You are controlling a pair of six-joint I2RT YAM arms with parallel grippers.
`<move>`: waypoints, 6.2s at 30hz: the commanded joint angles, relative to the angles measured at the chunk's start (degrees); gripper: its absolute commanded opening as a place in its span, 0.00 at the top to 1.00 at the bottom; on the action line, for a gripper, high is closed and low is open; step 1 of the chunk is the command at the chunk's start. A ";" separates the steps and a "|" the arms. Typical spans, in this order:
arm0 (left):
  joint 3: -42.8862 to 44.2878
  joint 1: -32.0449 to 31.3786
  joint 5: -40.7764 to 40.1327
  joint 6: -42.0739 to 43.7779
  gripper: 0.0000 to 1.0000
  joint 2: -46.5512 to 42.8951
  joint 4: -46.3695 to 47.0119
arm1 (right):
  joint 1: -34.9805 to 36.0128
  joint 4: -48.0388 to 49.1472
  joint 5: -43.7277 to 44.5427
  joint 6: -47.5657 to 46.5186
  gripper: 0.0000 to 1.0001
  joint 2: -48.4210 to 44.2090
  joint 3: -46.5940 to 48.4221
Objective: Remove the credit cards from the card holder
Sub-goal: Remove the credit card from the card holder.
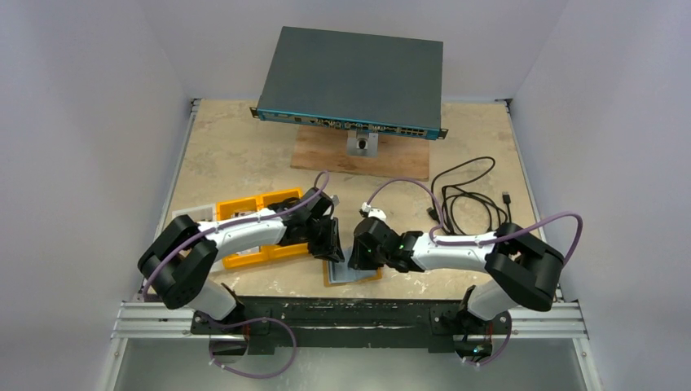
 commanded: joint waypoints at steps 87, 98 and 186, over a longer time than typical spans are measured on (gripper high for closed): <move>1.31 -3.35 0.66 -1.00 0.75 1.87 5.08 | -3.01 -13.46 2.78 -2.09 0.65 -14.43 1.18; 3.44 -3.41 4.45 -2.93 0.71 4.72 9.63 | -2.99 -16.25 4.51 -1.64 0.65 -18.73 2.09; 0.19 -0.31 -3.11 1.88 0.92 -2.76 -1.28 | -9.25 11.71 -17.41 -1.34 0.75 -7.50 -6.99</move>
